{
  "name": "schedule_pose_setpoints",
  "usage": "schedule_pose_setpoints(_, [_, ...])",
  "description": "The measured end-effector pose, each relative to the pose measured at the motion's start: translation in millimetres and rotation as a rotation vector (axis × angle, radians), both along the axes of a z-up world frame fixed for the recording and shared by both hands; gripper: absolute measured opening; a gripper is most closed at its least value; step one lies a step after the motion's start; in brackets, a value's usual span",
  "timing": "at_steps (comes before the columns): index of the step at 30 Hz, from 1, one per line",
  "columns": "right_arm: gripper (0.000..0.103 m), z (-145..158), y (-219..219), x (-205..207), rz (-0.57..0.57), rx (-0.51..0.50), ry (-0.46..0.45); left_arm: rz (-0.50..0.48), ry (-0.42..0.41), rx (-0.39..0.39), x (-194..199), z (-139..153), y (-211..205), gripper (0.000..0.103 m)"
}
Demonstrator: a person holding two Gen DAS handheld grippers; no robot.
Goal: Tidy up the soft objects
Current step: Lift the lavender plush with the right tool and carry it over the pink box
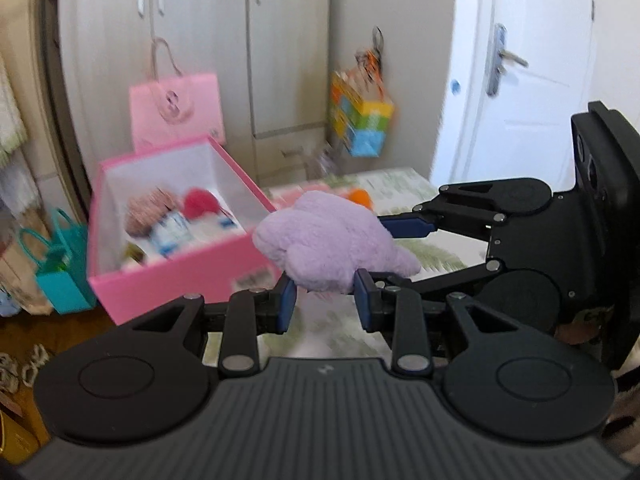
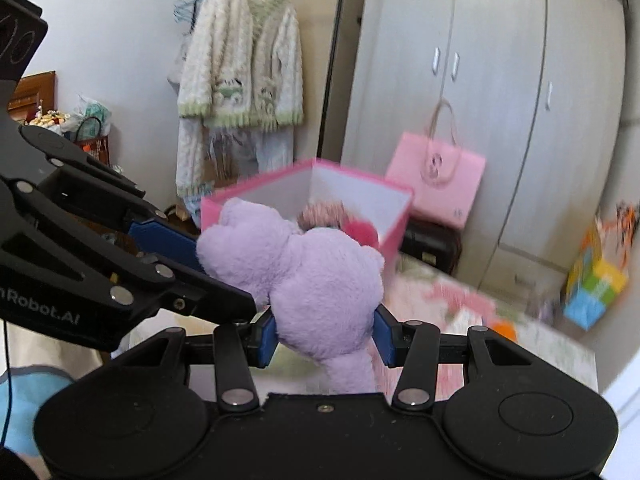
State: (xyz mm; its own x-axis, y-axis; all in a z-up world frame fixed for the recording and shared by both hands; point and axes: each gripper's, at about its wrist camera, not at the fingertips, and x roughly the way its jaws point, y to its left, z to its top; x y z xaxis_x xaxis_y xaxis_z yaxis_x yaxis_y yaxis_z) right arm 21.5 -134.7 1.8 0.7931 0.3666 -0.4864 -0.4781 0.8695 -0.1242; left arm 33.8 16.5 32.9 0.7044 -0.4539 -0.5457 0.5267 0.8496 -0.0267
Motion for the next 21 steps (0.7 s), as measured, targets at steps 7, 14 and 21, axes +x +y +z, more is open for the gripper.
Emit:
schedule_pose_setpoints(7, [0.055, 20, 17, 47, 0.022, 0.037, -0.062, 0.047, -0.111, -0.055, 33, 15, 24, 0.029])
schedule_pose_setpoints(14, [0.055, 16, 30, 106, 0.020, 0.082, -0.049, 0.103, -0.109, -0.123, 89, 7, 44, 0.029])
schedule_pose_setpoints(21, [0.055, 1, 54, 168, 0.062, 0.059, 0.038, 0.201, -0.039, -0.164, 143, -11, 65, 0.029])
